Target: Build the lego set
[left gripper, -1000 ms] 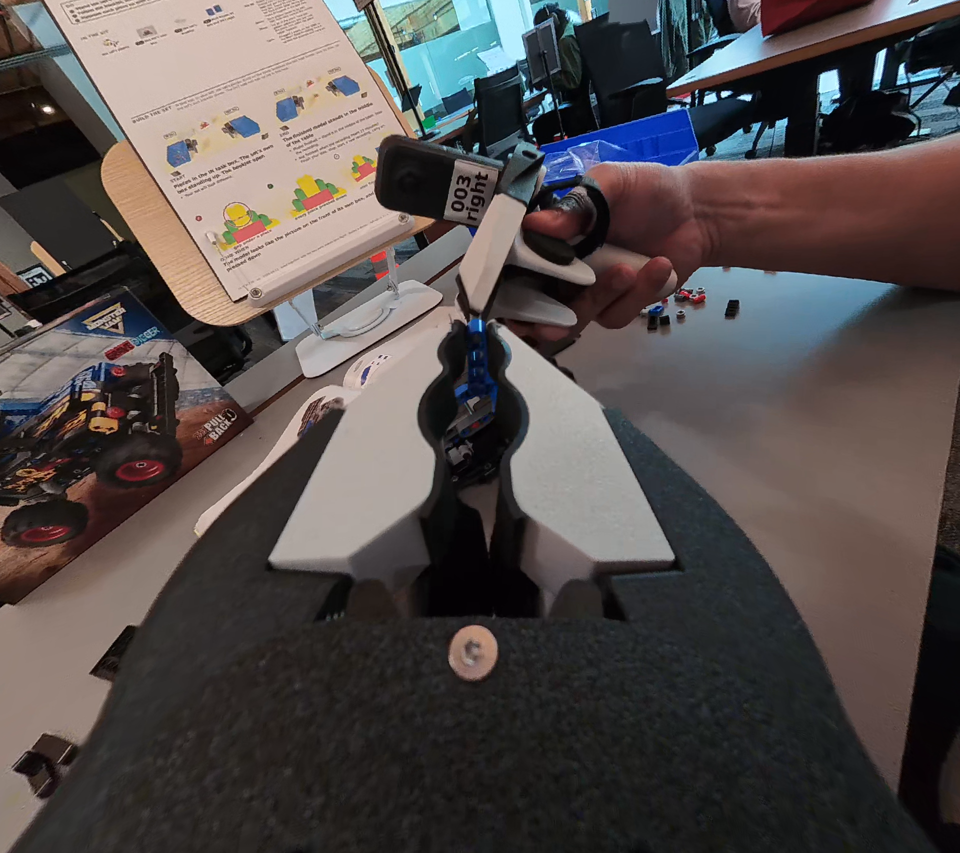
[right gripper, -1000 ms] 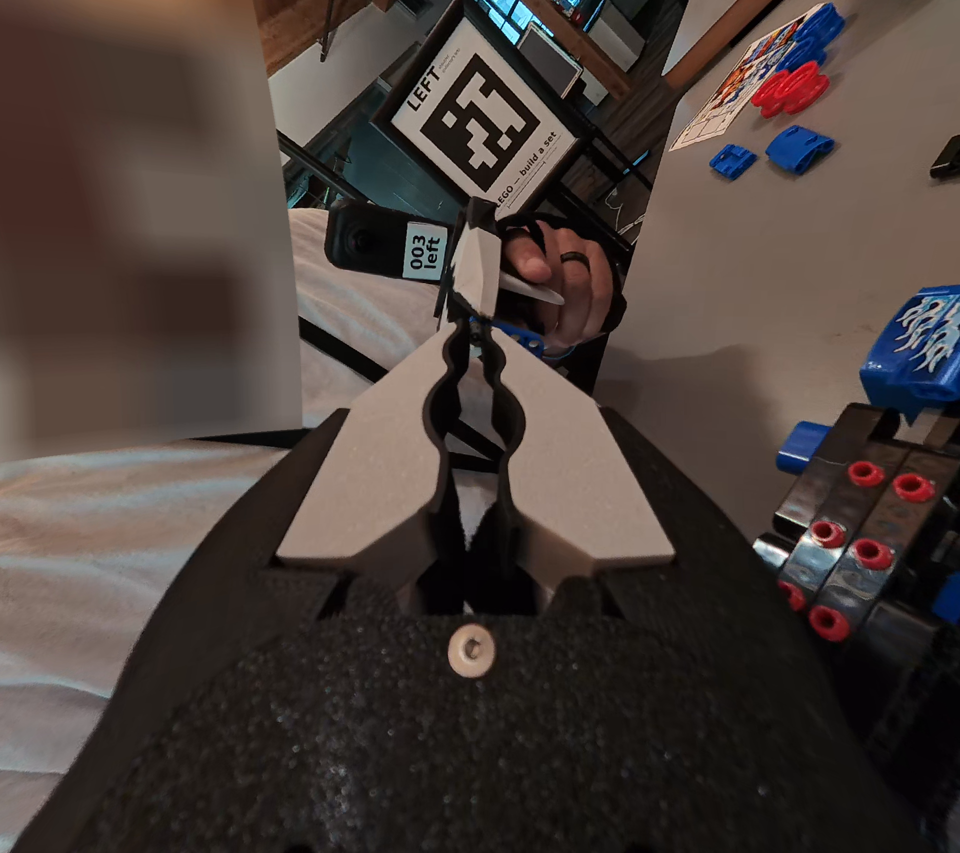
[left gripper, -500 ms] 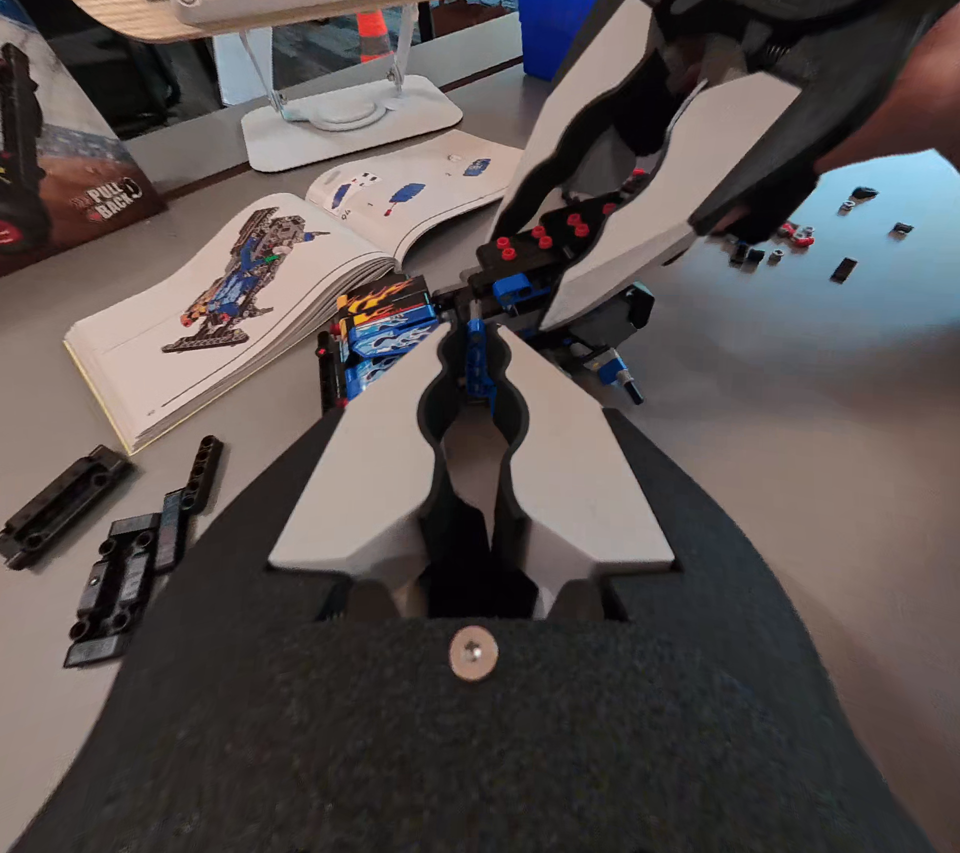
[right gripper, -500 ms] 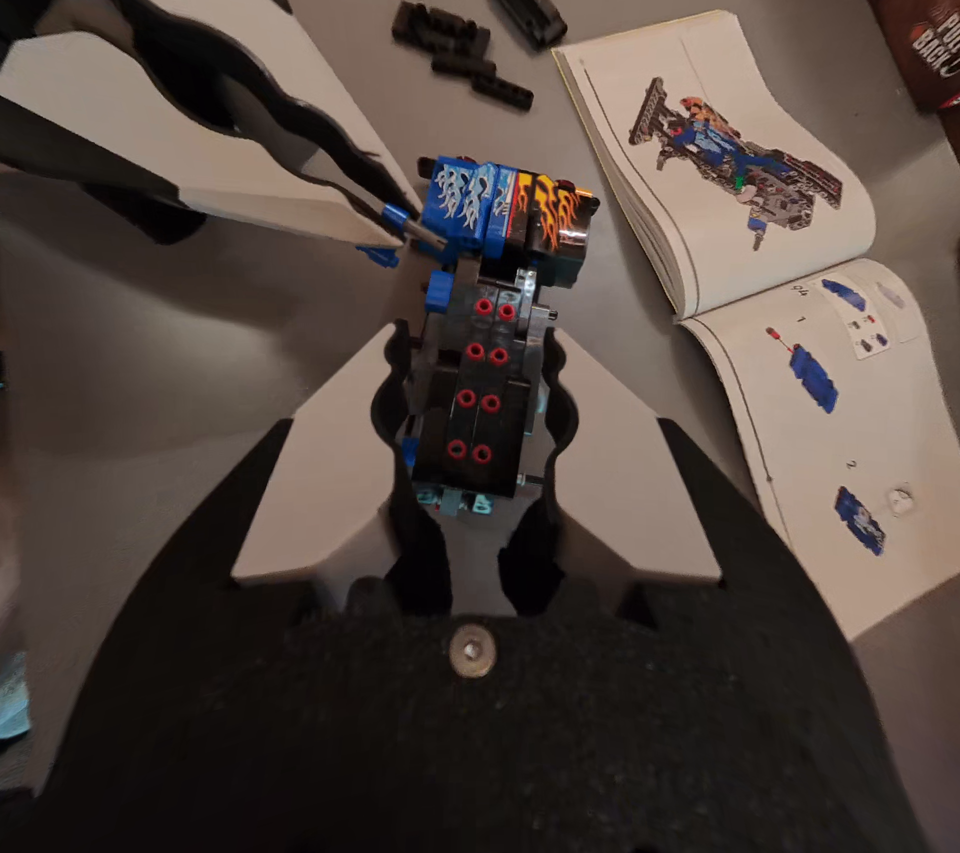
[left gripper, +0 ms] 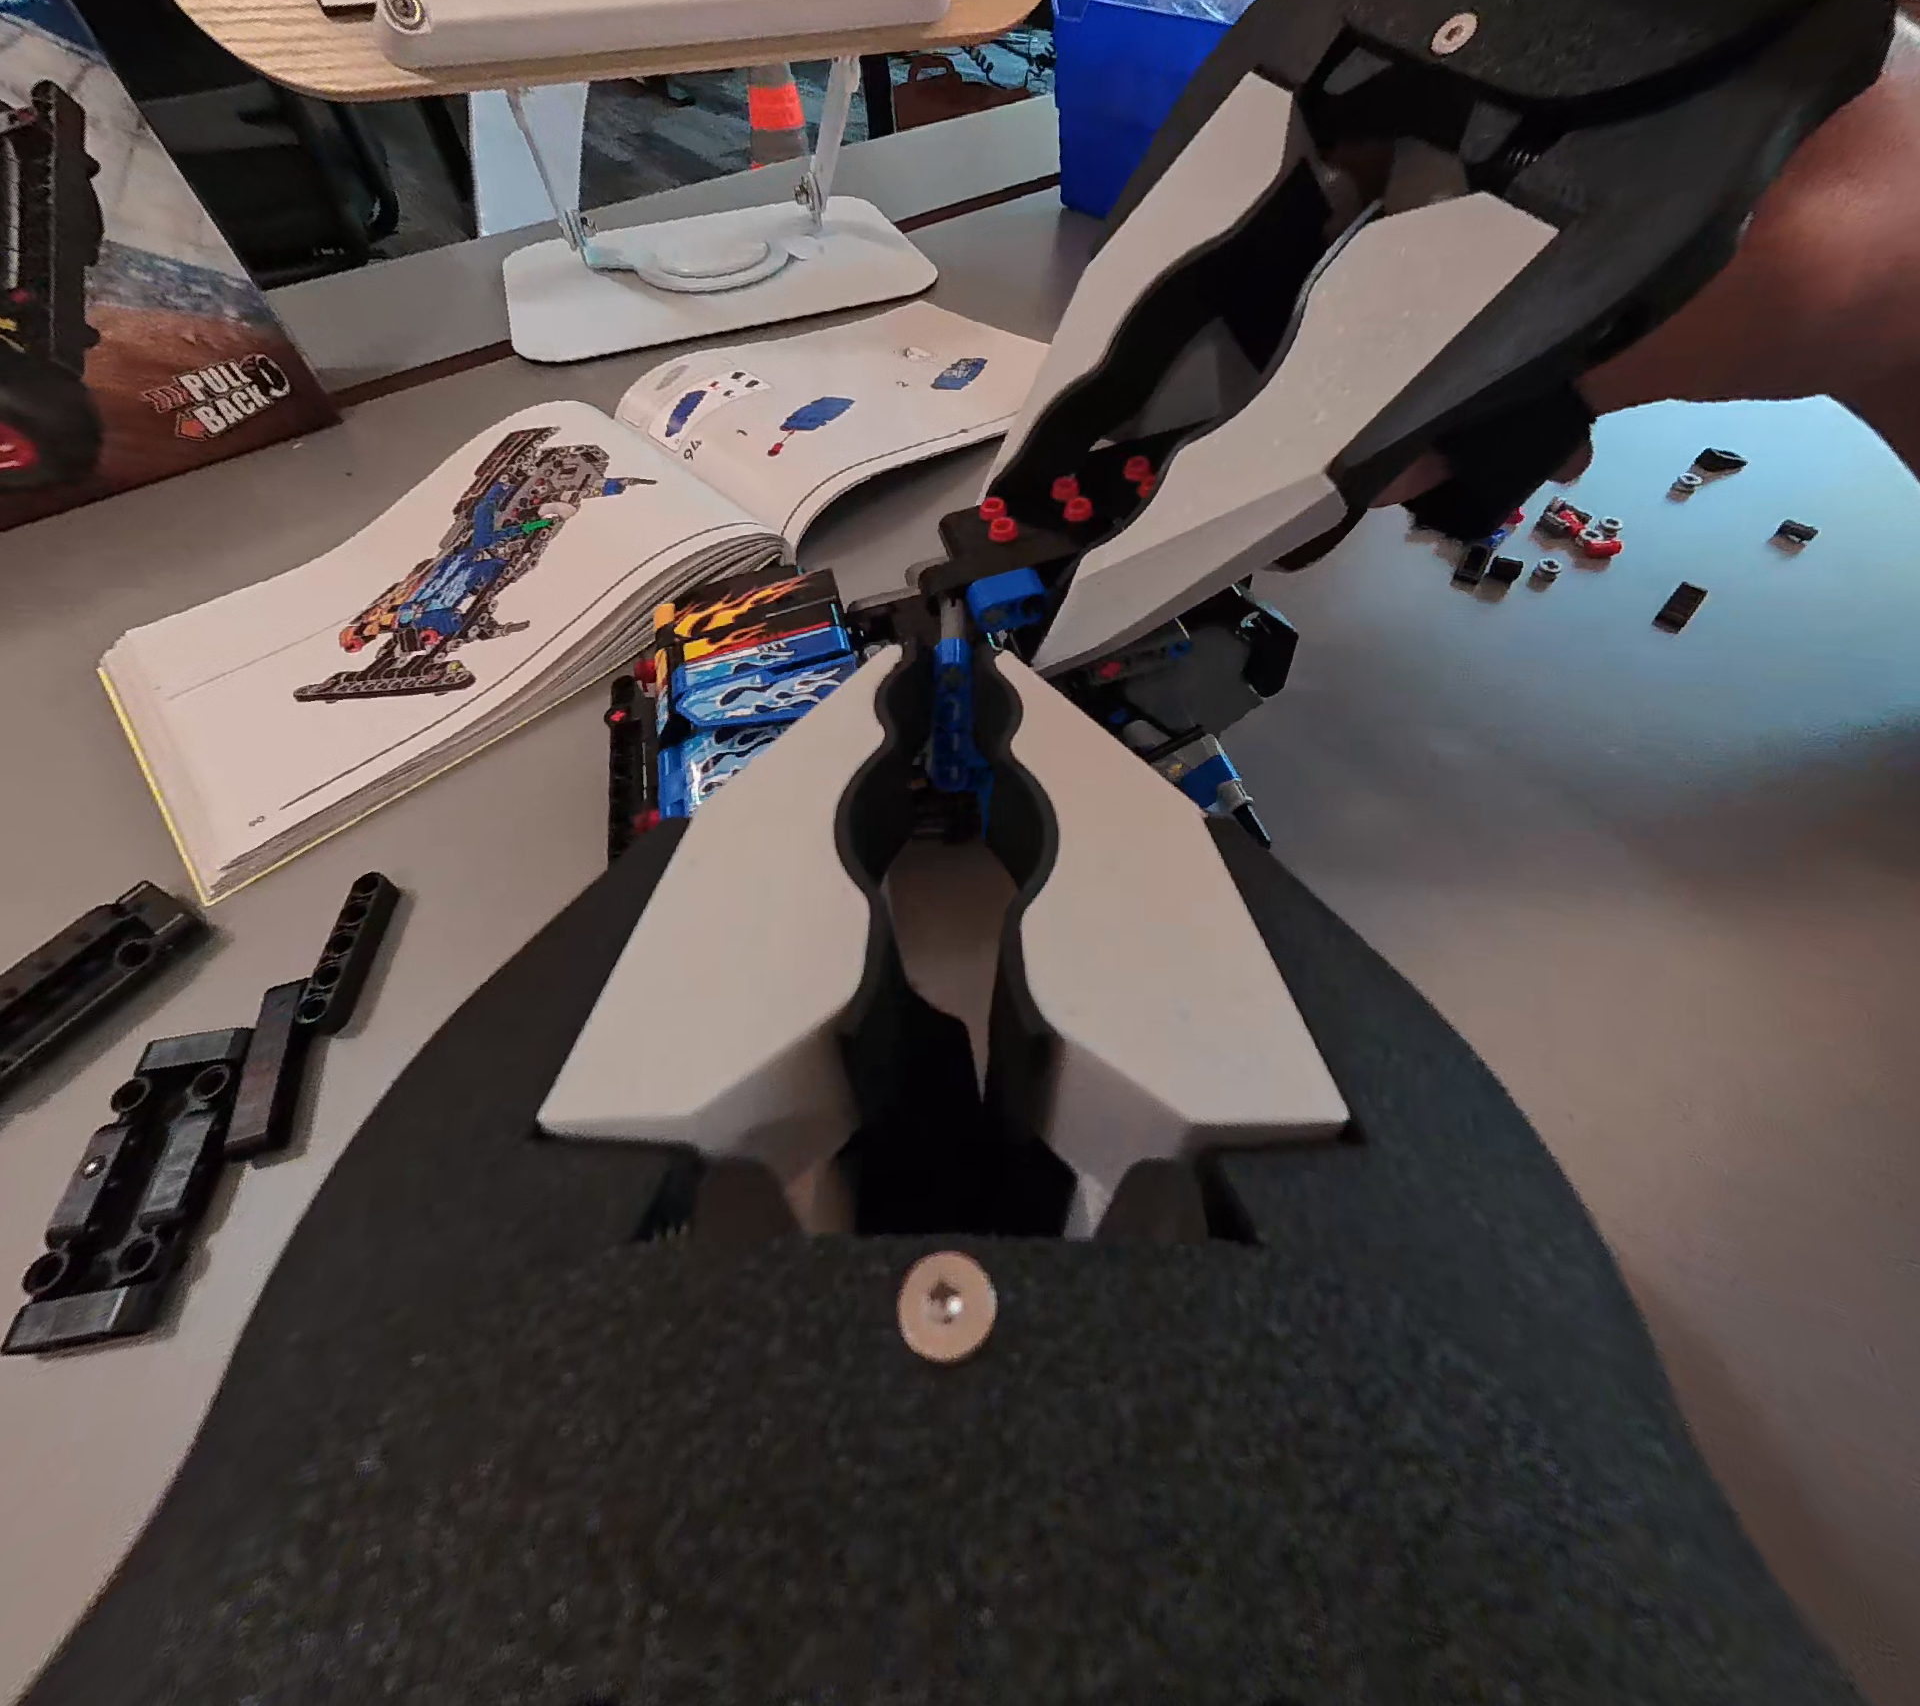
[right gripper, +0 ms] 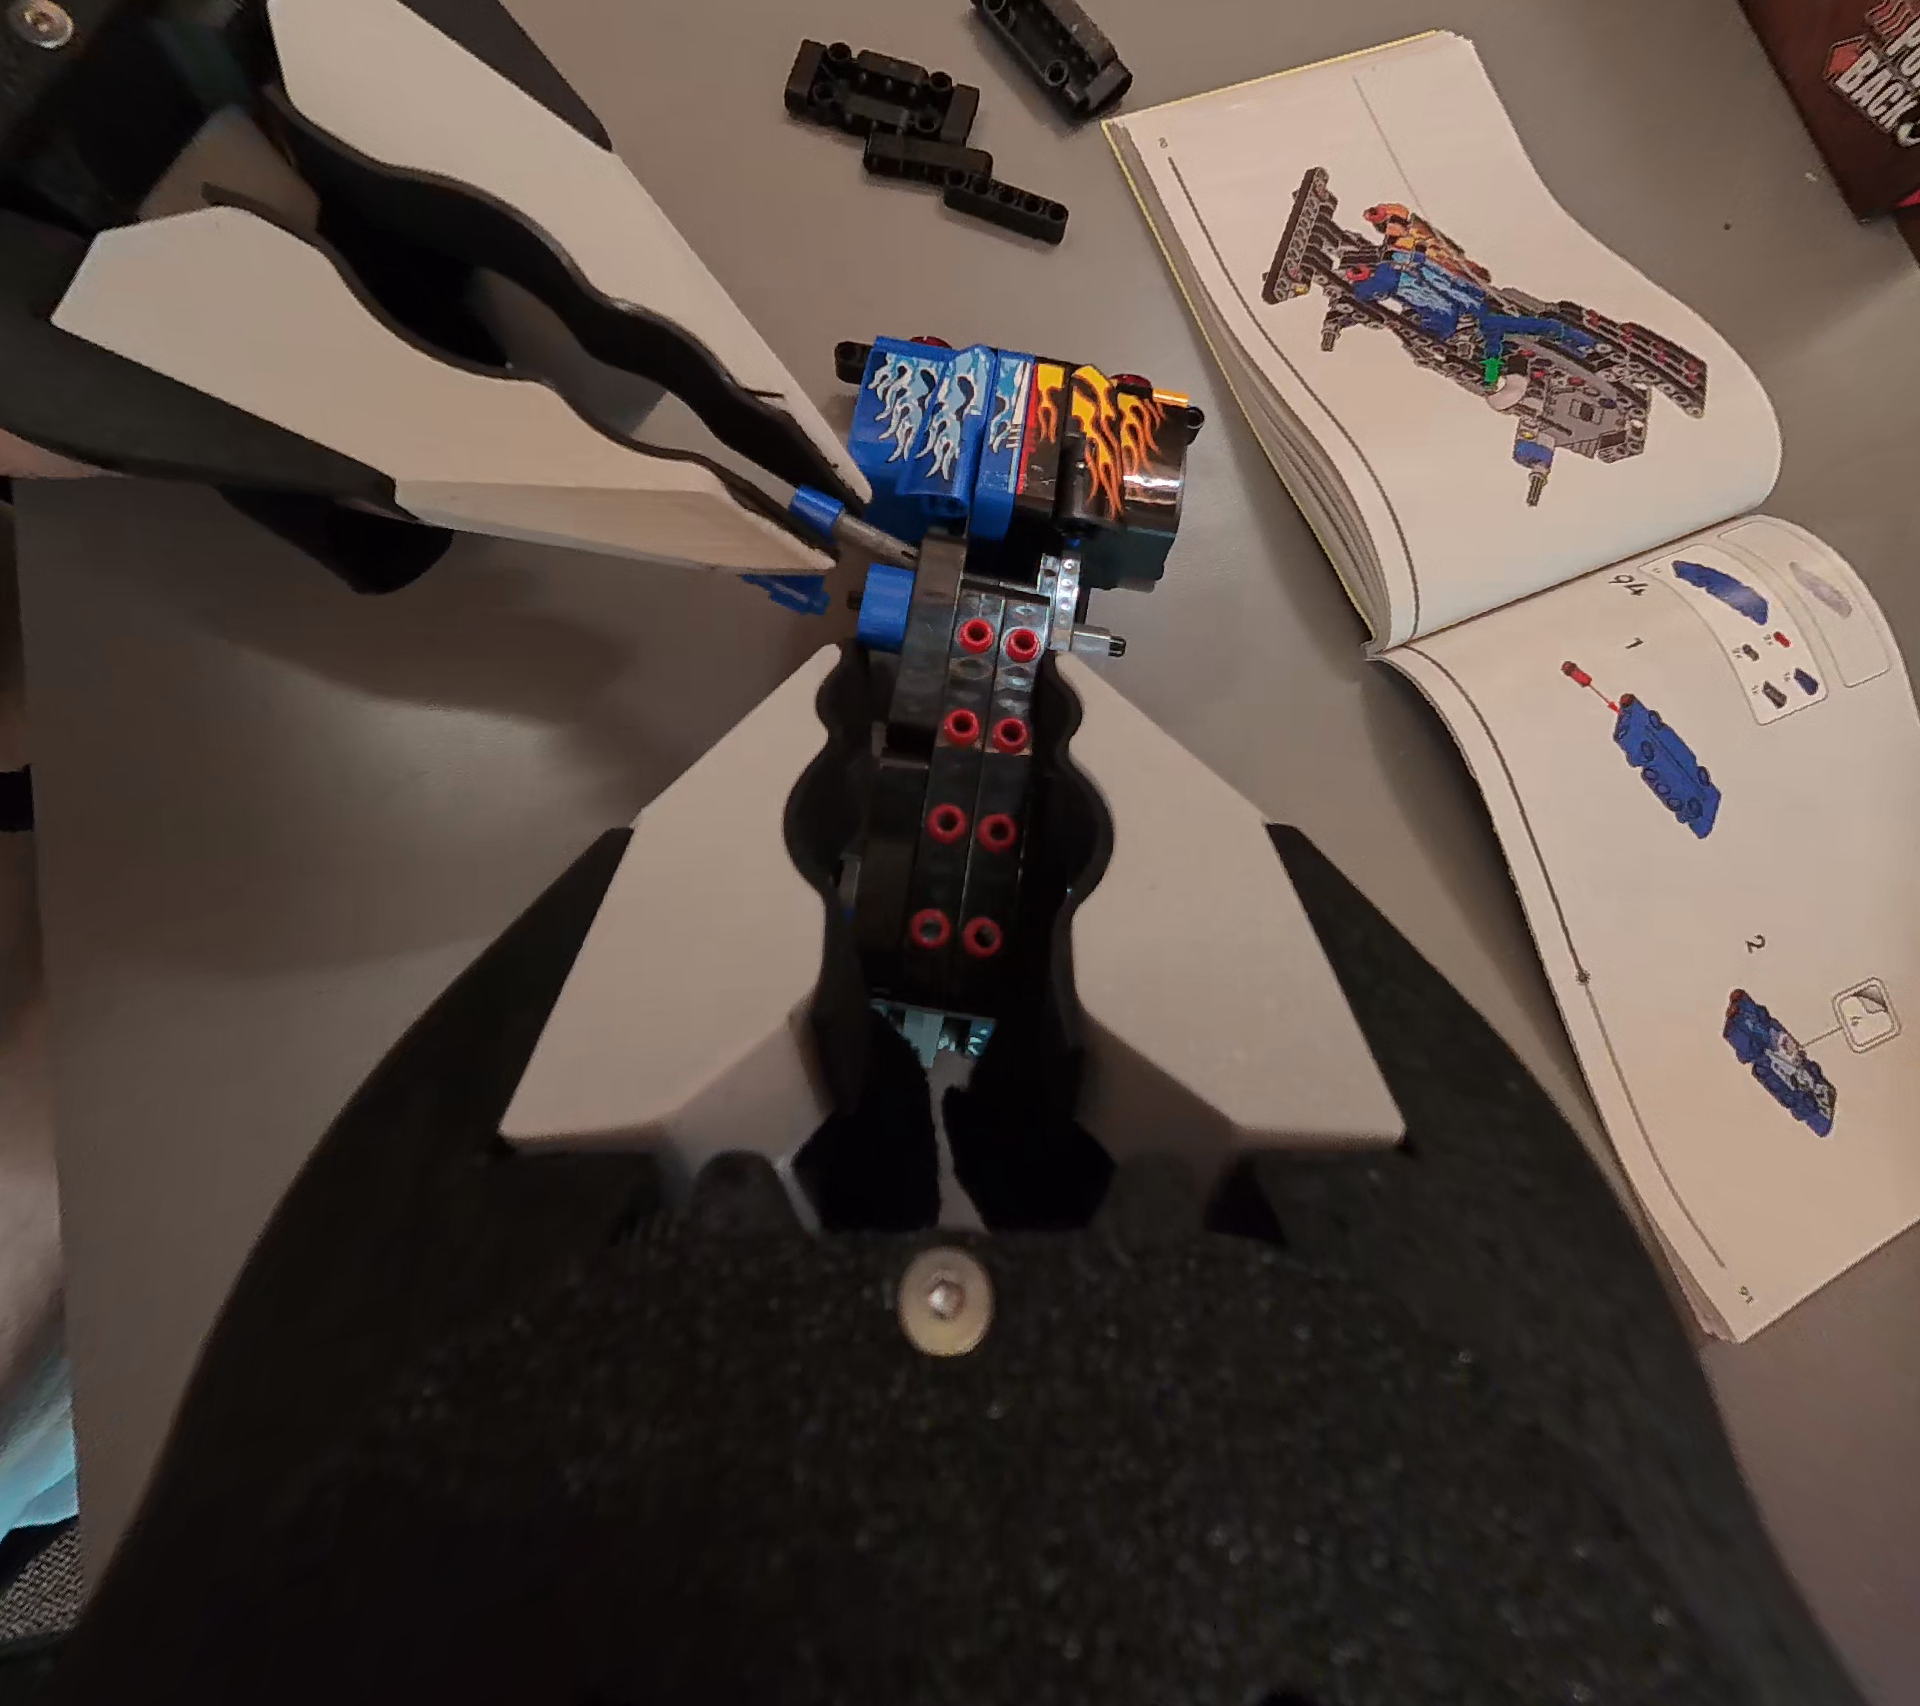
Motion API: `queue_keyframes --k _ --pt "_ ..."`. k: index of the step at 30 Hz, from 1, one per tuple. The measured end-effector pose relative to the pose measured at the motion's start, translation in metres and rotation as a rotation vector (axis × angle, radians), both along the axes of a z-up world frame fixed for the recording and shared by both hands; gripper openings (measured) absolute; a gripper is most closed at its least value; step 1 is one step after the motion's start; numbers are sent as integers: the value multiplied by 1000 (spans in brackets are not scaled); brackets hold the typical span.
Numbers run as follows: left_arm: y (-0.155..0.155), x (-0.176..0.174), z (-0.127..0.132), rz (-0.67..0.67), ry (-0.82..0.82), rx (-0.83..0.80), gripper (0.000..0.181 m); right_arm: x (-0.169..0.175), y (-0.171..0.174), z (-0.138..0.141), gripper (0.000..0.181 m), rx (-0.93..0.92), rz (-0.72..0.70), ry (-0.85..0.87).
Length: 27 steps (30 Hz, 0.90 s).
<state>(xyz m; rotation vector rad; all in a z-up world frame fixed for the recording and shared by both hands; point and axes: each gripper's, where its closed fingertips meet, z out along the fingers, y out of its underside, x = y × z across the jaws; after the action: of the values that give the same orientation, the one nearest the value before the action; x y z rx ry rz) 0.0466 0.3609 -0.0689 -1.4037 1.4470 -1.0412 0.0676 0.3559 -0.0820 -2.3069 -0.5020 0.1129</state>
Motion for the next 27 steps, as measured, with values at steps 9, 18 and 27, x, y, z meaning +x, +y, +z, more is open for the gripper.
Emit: queue_keyframes --k 9,18,27 --pt "1 1 1 51 -31 -2 6 -1 -1 0 31 -7 0 19" --pt "2 2 -3 100 -9 -12 5 0 0 0 31 -7 -22 2" --pt "0 5 -4 54 13 -125 6 2 0 0 30 10 -16 -18"
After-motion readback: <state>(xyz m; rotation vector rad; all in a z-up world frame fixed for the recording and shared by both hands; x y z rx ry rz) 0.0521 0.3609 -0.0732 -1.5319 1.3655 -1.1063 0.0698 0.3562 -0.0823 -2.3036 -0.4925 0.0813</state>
